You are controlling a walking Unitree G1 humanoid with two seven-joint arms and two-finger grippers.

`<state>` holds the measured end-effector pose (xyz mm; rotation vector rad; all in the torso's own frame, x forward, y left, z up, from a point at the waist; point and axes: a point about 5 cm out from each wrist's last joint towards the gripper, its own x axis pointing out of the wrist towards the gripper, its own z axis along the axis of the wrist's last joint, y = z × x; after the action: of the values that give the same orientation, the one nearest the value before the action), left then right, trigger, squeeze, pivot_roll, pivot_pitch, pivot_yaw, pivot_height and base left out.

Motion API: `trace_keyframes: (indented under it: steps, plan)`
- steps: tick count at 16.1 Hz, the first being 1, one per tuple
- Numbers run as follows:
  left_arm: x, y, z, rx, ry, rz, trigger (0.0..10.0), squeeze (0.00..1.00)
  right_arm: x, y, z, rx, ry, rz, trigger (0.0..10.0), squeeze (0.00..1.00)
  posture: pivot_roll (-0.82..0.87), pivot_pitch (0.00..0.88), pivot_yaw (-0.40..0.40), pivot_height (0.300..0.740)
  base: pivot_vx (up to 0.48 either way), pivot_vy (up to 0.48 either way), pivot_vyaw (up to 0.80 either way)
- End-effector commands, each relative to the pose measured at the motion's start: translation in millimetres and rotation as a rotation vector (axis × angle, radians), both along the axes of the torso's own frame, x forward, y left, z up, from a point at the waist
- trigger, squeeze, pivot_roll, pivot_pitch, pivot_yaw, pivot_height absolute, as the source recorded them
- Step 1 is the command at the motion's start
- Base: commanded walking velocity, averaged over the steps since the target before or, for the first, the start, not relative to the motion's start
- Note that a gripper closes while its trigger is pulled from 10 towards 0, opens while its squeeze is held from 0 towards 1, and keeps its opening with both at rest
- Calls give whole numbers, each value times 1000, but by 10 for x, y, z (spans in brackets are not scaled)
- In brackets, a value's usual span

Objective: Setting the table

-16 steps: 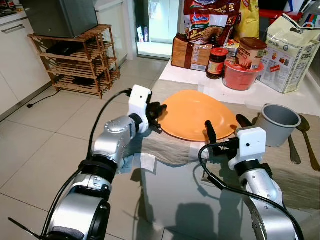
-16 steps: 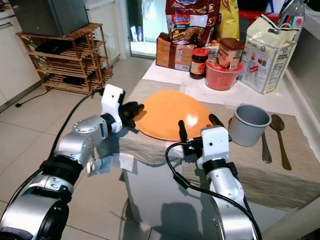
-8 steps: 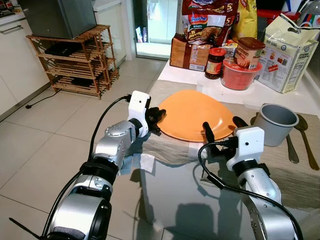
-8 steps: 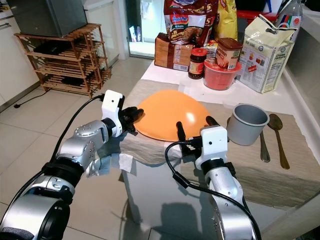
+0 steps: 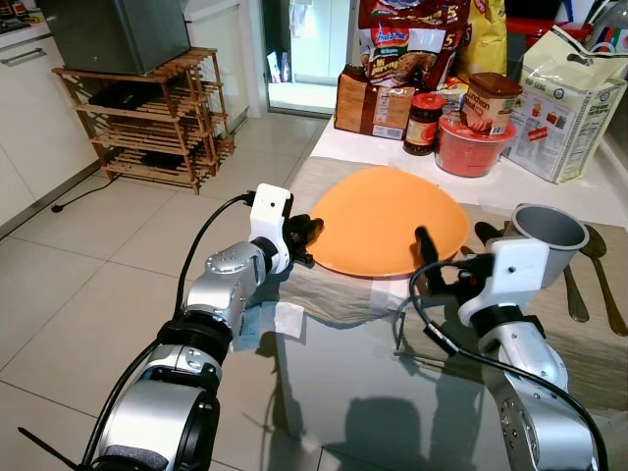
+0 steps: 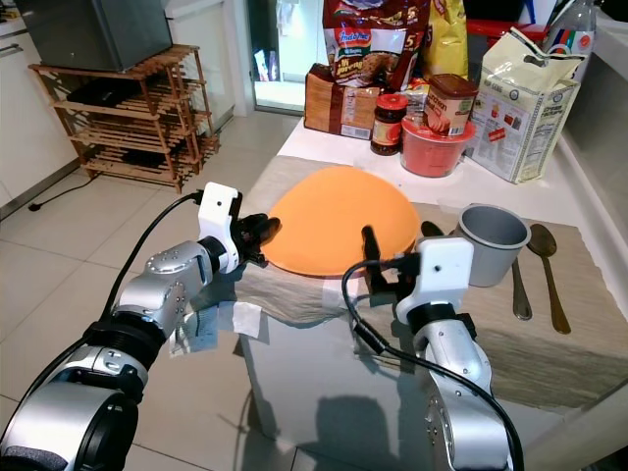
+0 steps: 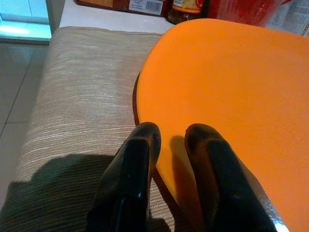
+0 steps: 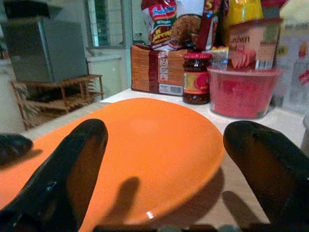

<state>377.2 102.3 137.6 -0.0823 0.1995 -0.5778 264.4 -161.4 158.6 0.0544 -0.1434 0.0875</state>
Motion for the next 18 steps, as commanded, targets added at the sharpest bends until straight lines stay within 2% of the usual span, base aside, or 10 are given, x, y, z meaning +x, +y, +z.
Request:
trace_keyframes:
  steps: [1, 3, 8, 12, 18]
  plan:
    - [-54, 24, -192, 14, 89, 12, 10000, 0, -9, -40, 7, 78, 24, -19, 10000, 0, -148, 27, 28, 740, 0, 0, 0]
    - [-55, 30, -203, 14, 92, 14, 10000, 0, -20, -34, 22, 105, 24, -9, 10000, 0, -148, 27, 29, 740, 0, 0, 0]
    - [-37, 54, -192, 9, 95, 27, 10000, 0, -12, -43, -91, 264, 127, -8, 10000, 0, -143, 28, 29, 740, 0, 0, 0]
    - [-18, 43, -152, 6, 84, 25, 10000, 0, 18, 4, -162, 299, 164, 17, 10000, 0, -137, 22, 31, 740, 0, 0, 0]
    - [14, 1, -39, -15, 51, 11, 10000, 0, 237, 179, -203, 307, 173, 91, 10000, 0, -108, 0, 26, 740, 0, 0, 0]
